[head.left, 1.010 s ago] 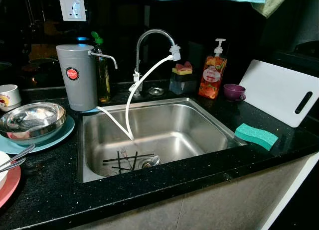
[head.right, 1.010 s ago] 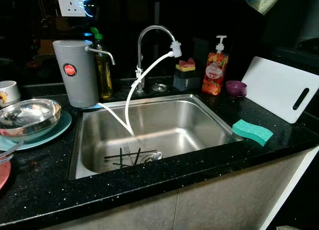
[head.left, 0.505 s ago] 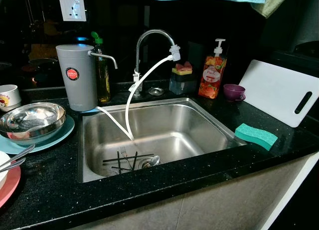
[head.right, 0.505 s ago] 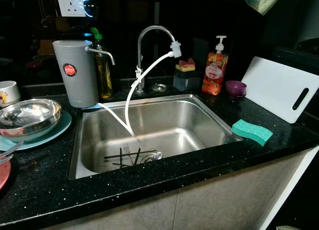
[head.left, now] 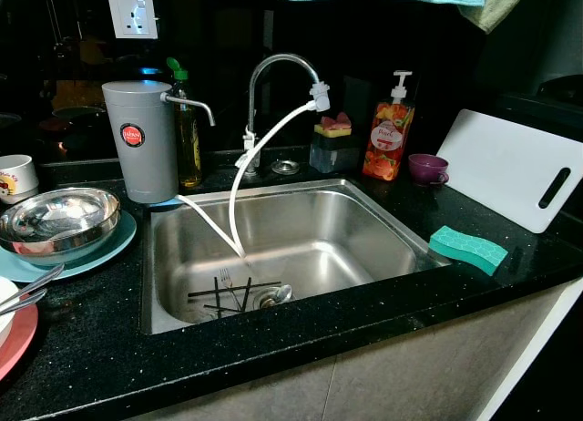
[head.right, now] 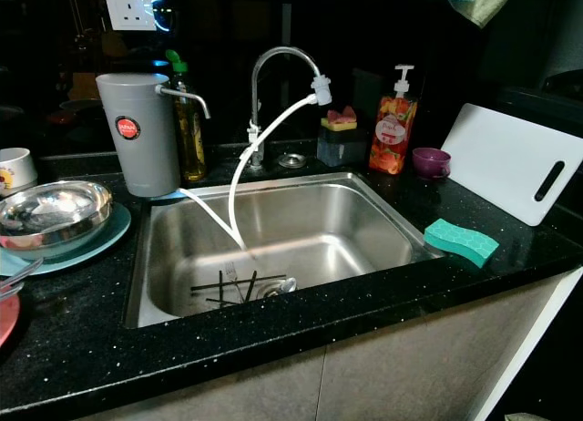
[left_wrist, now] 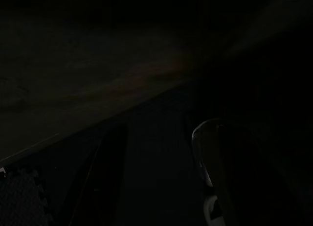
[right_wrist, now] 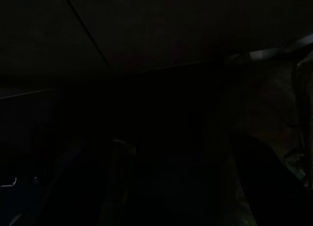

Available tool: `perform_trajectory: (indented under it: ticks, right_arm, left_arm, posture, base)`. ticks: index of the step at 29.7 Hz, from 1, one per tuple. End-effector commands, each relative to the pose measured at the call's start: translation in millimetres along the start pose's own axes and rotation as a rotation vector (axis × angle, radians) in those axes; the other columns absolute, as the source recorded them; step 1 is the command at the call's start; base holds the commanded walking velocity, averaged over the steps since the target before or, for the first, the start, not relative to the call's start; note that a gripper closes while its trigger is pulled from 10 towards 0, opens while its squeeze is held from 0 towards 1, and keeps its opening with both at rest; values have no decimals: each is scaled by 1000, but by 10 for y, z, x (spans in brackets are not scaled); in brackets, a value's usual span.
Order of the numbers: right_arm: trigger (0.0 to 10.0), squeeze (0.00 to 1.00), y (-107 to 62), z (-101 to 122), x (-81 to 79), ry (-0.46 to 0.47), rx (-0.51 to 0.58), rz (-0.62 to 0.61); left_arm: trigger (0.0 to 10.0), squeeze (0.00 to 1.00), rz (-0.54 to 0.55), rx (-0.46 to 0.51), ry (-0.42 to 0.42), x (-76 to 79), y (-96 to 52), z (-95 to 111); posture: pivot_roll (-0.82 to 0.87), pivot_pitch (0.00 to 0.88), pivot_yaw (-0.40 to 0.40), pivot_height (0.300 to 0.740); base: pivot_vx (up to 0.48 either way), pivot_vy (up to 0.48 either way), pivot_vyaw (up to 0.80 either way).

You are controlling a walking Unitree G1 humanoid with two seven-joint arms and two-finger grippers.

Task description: Kitchen organization

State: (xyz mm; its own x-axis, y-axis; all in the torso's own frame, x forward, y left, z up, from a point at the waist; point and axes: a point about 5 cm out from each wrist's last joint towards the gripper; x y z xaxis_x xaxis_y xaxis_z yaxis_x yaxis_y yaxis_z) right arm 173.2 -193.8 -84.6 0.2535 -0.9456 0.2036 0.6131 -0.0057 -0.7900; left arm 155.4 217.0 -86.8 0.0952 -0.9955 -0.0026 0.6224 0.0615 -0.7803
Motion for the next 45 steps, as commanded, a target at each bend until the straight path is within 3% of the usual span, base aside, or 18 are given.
perform_trajectory:
  ticks: [1,45]
  right_arm:
    - [10000,0,-4,-21,5,0,-10,-3]
    - [10000,0,-8,-25,52,-13,-11,-9]
  left_arm:
    - [10000,0,-4,-1,6,7,2,3]
    - [10000,0,-15,9,6,50,13,25]
  posture:
    - [51,13,-65,740]
    - [45,0,-71,740]
  base:
    - [0,0,0]
    - [0,0,0]
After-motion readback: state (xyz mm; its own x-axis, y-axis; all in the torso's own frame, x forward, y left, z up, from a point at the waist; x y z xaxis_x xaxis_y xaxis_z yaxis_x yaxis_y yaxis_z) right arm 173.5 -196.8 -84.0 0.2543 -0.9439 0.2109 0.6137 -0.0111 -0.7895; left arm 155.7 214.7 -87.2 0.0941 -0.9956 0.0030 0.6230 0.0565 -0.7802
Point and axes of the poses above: a point about 5 cm out from each wrist's last joint towards the gripper, its own y axis pointing out of the wrist towards the gripper, its own z axis along the axis of the wrist's last joint, x = y × z, and after that the axes turned 12 degrees about -y, right-handed
